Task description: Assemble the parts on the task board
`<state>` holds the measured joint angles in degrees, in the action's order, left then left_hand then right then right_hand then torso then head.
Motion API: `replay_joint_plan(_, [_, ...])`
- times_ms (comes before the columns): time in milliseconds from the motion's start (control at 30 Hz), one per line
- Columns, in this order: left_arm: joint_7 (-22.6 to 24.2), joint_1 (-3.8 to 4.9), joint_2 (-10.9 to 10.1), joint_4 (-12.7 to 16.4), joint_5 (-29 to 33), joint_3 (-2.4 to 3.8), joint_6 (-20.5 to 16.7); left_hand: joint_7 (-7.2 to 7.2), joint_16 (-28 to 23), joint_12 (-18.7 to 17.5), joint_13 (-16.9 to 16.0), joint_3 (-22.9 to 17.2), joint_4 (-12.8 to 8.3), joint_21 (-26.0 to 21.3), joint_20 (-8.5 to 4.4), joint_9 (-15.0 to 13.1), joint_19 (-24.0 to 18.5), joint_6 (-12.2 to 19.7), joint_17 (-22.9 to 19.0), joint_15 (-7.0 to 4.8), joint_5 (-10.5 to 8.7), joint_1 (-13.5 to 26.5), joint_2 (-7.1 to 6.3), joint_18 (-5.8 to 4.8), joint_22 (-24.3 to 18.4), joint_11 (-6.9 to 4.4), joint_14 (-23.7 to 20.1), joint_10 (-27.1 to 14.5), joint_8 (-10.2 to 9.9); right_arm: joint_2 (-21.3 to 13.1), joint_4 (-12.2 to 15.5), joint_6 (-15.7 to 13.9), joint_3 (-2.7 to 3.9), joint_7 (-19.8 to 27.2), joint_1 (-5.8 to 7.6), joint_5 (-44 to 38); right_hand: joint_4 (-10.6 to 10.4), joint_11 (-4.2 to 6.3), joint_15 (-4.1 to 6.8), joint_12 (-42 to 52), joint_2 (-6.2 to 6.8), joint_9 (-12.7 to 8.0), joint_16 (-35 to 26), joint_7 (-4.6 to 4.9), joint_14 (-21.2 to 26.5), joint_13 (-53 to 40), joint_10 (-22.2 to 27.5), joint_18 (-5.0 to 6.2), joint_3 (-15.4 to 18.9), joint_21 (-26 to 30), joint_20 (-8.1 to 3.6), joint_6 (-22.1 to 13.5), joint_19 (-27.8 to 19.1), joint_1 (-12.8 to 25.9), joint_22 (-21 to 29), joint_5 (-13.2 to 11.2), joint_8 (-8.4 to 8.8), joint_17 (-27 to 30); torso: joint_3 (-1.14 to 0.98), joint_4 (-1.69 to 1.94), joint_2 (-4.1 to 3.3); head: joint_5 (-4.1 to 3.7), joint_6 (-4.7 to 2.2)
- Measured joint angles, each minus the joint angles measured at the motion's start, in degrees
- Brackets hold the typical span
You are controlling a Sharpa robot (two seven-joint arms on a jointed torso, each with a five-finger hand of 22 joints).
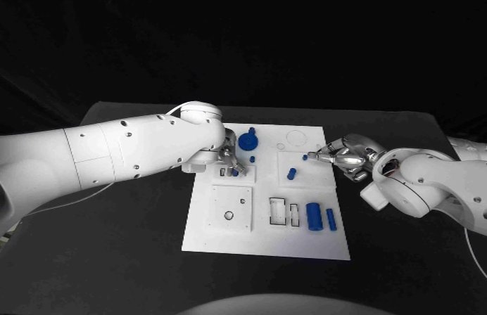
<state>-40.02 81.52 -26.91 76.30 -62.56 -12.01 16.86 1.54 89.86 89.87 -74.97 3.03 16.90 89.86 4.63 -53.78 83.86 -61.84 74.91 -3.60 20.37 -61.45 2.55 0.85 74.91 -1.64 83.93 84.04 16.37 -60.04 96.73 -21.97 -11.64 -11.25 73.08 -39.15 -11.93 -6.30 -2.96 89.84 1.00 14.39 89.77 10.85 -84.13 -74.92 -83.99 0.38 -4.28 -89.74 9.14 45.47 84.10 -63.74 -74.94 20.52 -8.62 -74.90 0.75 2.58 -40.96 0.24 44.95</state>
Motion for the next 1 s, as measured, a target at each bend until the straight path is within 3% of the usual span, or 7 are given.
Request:
replay_joint_plan(300, [0.0, -0.01, -0.5, 0.34, 0.01, 0.04, -0.86, 0.19, 0.0, 0.0, 0.0, 2.89, -0.08, 0.0, 0.0, -0.76, 0.0, -0.61, 0.0, 0.0, -4.82, 3.65, 0.68, 0.0, 0.0, 0.0, 0.0, 0.0, -0.22, 0.0, -0.09, 0.02, -0.01, -0.01, -0.04, -0.01, 0.16, -0.37, 0.0, 0.0, 0.0, 0.0, 0.0, 0.0, 0.0, 0.0, 0.05, 0.0, 0.16, 0.0, 0.0, 0.0, 0.0, 0.0, 0.01, 0.0, 0.0, -0.01, 0.0, 0.03, 0.02, 0.0, -0.19])
replay_joint_plan(667, [-0.01, -0.01, -0.66, 0.22, 0.01, 0.1, -3.06, 0.19, 0.0, 0.0, 0.0, 2.89, -0.08, 0.0, 0.0, -0.95, 0.0, -0.6, 0.0, 0.0, -4.95, 3.65, 0.68, 0.0, 0.0, 0.0, 0.0, 0.0, -0.22, 0.02, -0.18, 0.06, -0.01, -0.01, -0.15, -0.03, 0.16, -0.37, 0.0, 0.0, 0.0, 0.0, 0.0, 0.0, 0.0, 0.01, 0.05, 0.0, 0.16, 0.0, 0.0, 0.0, 0.0, 0.0, 0.01, 0.0, 0.0, -0.04, 0.01, -0.02, 0.02, 0.0, -0.36])
replay_joint_plan(1000, [-0.01, -0.02, -0.58, -0.3, 0.01, 0.13, -4.89, 0.19, 0.0, 0.0, 0.0, 2.89, -0.08, 0.0, 0.0, -1.35, 0.0, -0.6, -0.01, 0.0, -4.95, 1.67, 2.65, 0.0, 0.0, 0.0, 0.0, 0.0, -0.45, -0.04, -0.17, 0.11, -0.01, -0.02, -0.18, -0.04, 0.16, -0.37, 0.0, 0.0, 0.0, 0.0, 0.0, 0.0, 0.0, 0.01, 0.05, 0.0, 0.16, 0.0, 0.0, 0.0, 0.0, 0.0, 0.02, 0.0, 0.0, -0.04, 0.01, -0.03, -0.04, -0.15, -0.18])
